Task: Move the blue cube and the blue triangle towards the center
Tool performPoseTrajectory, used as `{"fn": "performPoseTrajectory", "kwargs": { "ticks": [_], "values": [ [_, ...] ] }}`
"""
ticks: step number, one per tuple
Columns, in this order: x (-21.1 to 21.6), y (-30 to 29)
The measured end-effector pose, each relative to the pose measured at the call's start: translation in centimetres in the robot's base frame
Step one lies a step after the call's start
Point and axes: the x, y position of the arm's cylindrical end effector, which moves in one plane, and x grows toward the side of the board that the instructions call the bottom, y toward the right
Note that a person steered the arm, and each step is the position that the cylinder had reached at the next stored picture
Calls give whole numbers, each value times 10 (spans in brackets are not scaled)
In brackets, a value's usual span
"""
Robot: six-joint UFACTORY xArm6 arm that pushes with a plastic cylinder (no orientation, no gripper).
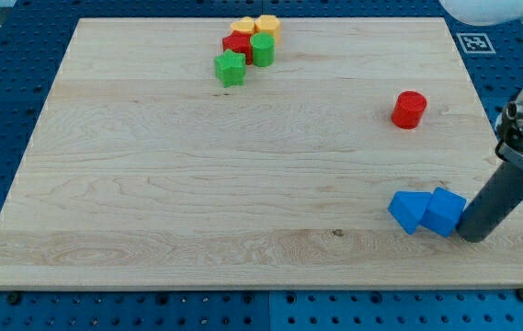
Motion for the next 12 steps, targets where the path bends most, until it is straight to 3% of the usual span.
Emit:
{"fn": "performPoseTrajectory", "kwargs": {
  "ticks": [6, 12],
  "values": [
    [-21, -103],
    [-24, -87]
  ]
}}
